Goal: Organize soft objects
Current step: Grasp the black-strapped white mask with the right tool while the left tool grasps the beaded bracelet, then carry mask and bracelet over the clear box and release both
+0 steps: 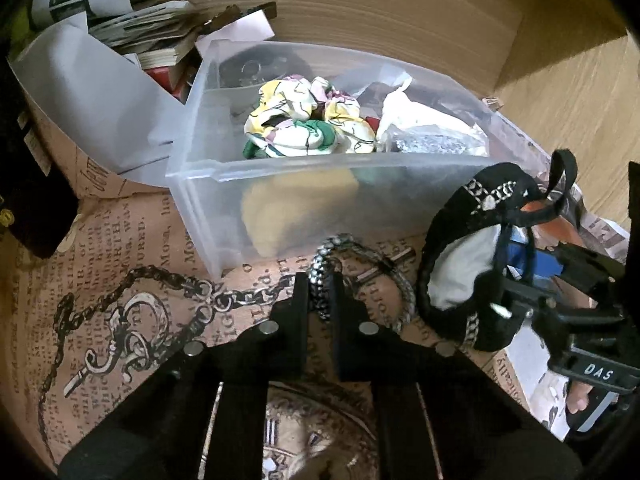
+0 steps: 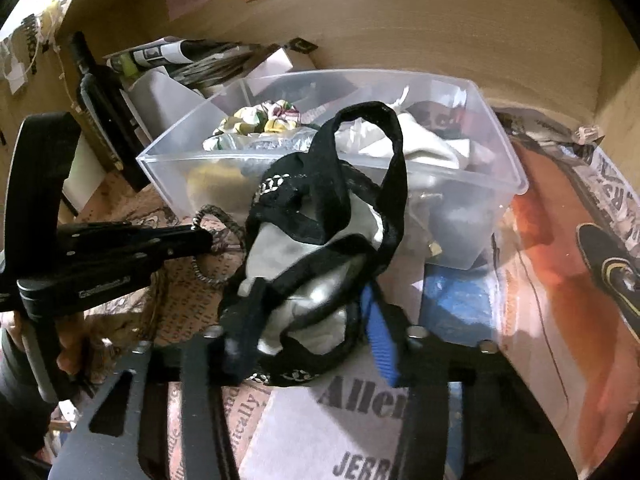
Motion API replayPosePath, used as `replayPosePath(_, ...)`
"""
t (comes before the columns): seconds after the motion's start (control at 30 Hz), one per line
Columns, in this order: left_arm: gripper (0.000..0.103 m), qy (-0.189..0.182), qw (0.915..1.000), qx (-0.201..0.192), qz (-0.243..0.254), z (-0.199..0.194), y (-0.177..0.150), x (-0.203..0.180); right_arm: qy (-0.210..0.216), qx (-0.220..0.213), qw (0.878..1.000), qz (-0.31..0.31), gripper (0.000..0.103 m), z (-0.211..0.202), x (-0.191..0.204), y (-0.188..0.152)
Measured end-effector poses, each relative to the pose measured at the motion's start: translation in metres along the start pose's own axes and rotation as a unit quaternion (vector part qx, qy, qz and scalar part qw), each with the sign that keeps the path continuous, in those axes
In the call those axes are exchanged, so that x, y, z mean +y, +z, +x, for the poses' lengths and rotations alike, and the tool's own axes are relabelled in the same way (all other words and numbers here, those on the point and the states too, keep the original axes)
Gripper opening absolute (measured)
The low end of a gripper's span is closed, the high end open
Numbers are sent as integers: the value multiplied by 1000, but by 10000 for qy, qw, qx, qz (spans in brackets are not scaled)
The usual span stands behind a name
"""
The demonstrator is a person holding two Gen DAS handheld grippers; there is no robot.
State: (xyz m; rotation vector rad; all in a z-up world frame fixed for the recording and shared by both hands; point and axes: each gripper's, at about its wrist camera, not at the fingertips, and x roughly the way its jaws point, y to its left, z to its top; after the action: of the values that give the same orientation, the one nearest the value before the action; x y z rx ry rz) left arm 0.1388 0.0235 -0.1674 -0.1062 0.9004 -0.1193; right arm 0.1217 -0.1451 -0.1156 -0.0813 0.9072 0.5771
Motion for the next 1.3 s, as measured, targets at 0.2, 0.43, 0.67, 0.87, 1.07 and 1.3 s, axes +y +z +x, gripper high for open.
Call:
replayPosePath(0.2,6,70,9994,-306,163,-14,-5,-13,6,-222,9998,-4,21,-15,-1,-4)
replayPosePath(0.43,5,129,9966,-743,343,-44,-4,-27,-22,-561,9984,4,16,-41,-1,-5)
replayPosePath(0.67,5,86,9911,-1291,322,-89,1,-20,-61,-1084,9940,-90,7,-73,7,8)
replayPosePath(0.87,5,69,9869,-1590,269,-111,7,-17,-264,-1245,9917,-160,7,-85,4,16)
replayPosePath(1.07,5,16,9871,-1588,221,-114,6,-10,-453,-670,9966,140,69,-60,-19,10)
replayPosePath(1.3,6,38,9890,-1469,179,-107,2,-8,-222,10,9991,355,80,-28,-39,5)
